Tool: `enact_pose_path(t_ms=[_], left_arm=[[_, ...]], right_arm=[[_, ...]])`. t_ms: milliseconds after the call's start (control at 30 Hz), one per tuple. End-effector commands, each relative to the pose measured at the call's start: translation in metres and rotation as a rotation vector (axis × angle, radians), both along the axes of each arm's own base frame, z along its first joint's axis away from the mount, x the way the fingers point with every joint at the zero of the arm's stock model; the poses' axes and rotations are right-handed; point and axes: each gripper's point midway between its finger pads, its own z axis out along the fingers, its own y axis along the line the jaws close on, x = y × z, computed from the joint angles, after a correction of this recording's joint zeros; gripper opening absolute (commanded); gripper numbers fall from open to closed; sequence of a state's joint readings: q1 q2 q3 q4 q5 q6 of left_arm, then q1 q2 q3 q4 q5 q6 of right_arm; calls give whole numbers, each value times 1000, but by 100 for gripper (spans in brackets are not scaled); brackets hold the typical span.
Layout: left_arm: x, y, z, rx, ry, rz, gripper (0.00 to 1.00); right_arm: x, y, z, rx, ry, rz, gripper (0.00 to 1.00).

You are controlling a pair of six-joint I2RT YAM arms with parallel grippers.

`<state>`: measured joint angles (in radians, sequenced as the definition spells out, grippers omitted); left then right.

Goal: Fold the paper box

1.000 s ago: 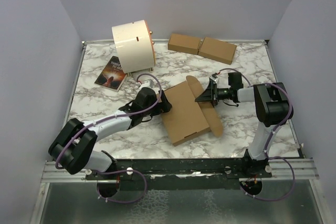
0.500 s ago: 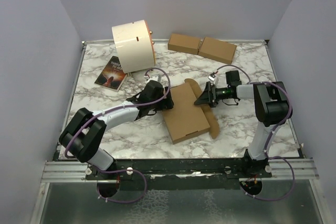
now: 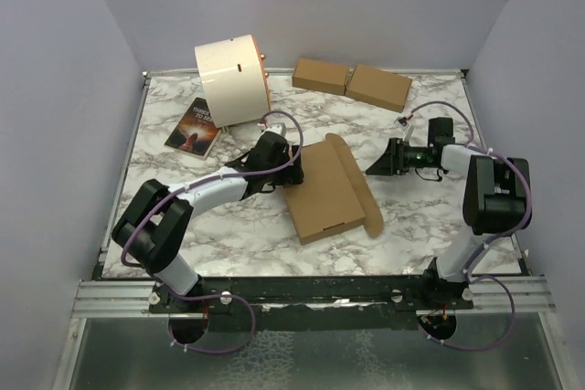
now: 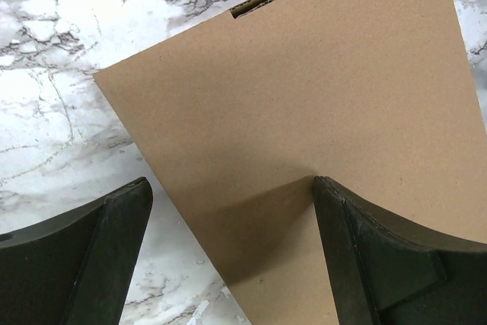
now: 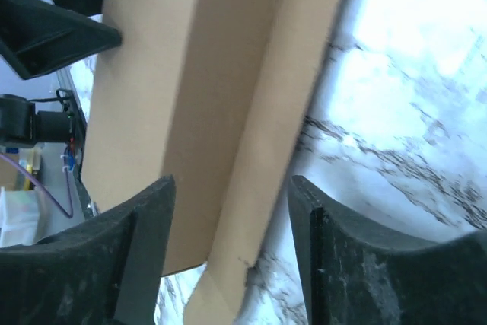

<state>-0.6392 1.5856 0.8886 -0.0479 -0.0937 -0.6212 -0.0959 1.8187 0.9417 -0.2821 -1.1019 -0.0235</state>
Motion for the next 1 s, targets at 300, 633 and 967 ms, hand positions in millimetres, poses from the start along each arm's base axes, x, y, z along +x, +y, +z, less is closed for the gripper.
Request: enact_pose_path(t_ms=[300, 633, 967], left_arm=[[8, 43, -23, 197, 71, -2, 88], [33, 63, -12, 220, 49, 17, 90], [47, 90, 29, 282, -40, 102, 93]], right_arm=[[-27, 48, -10, -327, -256, 314, 9], [-77, 124, -3, -270, -324, 590, 11], [-78, 139, 21, -305, -446, 633, 21]])
